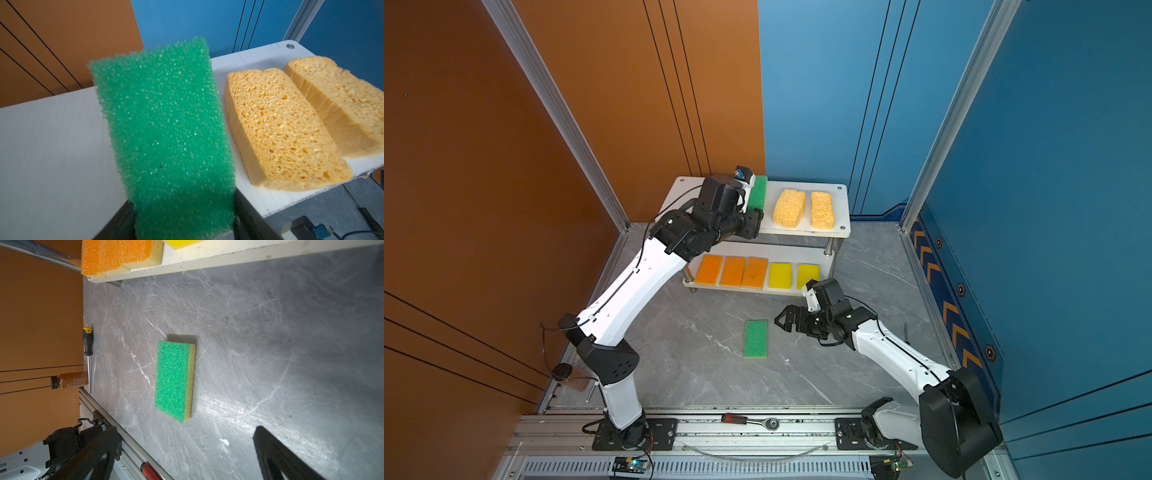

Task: Place and organize the cleaning sponges onto the shelf
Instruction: 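Lower the green scrub sponge onto the shelf top beside the tan sponges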

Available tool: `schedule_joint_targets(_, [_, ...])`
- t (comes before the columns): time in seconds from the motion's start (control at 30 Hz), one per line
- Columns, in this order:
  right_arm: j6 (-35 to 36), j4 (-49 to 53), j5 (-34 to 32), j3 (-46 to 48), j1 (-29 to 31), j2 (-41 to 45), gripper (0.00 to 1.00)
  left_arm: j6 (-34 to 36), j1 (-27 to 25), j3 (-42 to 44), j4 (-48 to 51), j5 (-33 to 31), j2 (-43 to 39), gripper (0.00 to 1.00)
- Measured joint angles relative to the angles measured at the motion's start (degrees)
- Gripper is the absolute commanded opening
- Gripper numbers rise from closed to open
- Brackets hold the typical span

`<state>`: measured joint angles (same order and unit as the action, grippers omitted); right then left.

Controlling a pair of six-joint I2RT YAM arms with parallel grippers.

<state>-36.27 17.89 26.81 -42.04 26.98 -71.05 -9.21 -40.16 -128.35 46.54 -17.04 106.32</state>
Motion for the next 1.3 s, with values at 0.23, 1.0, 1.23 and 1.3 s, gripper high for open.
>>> schedule_joint_targets(0.23, [-0.04, -0.09, 0.0, 0.17, 0.0, 0.0, 1.0, -0.09, 0.15, 0.0, -0.02, -0.09, 0.39, 0.65])
schedule_joint_targets(1.0, [-0.22, -0.17, 0.0, 1.62, -0.07, 0.57, 1.0, -1.36, 0.37, 0.02, -0.13, -0.96, 1.84, 0.73])
schedule_joint_targets(1.23, [-0.22, -0.2, -0.02, 1.64, -0.11, 0.74, 1.0, -1.75, 0.42, 0.02, -0.15, -0.98, 2.23, 0.77])
schedule_joint_targets(1.3, [-0.22, -0.17, -0.02, 1.66, -0.15, 0.83, 1.0, -1.75, 0.42, 0.02, -0.13, -1.03, 2.23, 0.79])
